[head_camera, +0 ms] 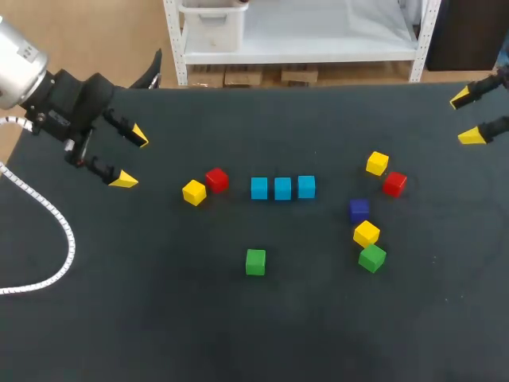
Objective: Place the blue cubes, place green cubes on the blue cubes, place the yellow cubes on the green cubes, then place the red cubes on the yellow cubes, and place purple cube on the red cubes.
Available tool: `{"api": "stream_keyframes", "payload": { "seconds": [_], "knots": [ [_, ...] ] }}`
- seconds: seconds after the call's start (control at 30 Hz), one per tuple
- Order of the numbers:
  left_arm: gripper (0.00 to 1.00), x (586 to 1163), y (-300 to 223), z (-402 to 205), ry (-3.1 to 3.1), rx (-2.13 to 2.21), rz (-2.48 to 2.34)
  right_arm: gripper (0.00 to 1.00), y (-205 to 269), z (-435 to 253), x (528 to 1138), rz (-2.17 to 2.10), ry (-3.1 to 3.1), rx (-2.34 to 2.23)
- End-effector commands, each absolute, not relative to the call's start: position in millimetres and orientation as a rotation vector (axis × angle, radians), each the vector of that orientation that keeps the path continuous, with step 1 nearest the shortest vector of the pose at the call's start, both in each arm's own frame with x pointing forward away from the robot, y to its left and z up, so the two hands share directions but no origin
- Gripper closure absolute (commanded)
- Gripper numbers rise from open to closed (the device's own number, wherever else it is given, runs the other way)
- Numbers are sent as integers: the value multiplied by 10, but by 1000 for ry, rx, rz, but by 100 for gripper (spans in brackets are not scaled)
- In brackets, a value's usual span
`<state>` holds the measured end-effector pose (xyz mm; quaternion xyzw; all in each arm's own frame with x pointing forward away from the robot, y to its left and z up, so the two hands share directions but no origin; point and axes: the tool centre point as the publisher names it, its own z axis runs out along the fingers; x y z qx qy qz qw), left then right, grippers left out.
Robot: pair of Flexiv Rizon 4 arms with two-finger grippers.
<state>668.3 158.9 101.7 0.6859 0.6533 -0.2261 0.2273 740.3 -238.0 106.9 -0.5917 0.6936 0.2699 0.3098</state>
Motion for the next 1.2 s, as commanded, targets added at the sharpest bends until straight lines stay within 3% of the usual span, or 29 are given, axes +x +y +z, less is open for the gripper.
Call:
{"api": "stream_keyframes", "payload": {
  "seconds": [0.03,0.97,1.2],
  "knots": [
    [0,6685,1595,1007,1795,1890,-623,0,-2394,1065,7472,737,1825,-1572],
    [0,6685,1595,1007,1795,1890,-623,0,-2394,1065,7472,737,1825,-1572],
    [0,6769,1304,855,1828,1974,-594,0,-2394,1065,7472,737,1825,-1572]
  ]
}}
